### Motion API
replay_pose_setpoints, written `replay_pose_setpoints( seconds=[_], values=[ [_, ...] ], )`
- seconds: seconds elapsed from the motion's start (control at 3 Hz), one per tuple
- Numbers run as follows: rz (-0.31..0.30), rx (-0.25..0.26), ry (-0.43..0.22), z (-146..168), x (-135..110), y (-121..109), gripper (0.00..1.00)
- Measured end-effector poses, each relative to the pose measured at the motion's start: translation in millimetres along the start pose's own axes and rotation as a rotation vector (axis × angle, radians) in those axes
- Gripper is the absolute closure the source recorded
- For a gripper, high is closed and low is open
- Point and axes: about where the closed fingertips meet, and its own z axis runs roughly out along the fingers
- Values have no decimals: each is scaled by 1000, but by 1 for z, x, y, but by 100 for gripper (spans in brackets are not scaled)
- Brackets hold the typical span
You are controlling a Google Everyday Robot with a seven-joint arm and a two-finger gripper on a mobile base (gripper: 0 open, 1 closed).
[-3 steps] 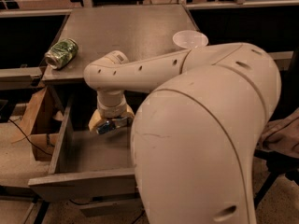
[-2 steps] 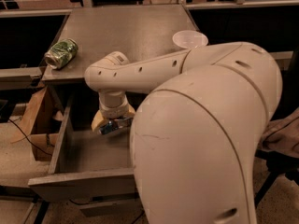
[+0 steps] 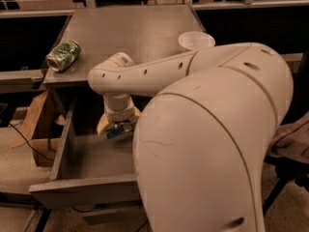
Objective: Place redbull can into top drawer
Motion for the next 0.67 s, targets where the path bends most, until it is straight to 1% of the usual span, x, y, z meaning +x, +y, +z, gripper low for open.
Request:
replay_pose_setpoints(
  seconds=[0.33,0.67],
  values=[
    [0,0,0,0,0,0,0],
    [0,0,0,0,0,0,0]
  ],
)
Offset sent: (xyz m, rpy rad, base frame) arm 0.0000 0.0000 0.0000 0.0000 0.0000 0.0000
